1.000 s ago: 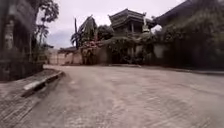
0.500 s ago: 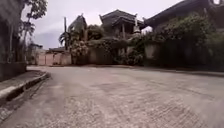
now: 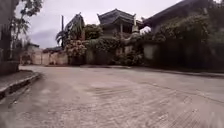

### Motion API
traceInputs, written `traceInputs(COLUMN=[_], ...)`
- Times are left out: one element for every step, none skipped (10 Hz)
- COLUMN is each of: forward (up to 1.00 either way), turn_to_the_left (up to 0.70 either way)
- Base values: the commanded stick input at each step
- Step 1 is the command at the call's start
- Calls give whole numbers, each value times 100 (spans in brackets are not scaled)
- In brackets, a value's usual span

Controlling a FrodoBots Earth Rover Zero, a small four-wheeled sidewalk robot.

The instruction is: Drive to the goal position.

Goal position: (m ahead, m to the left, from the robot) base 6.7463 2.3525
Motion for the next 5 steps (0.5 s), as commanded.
traceInputs(forward=[100,100,100,100,100], turn_to_the_left=[0,0,0,0,0])
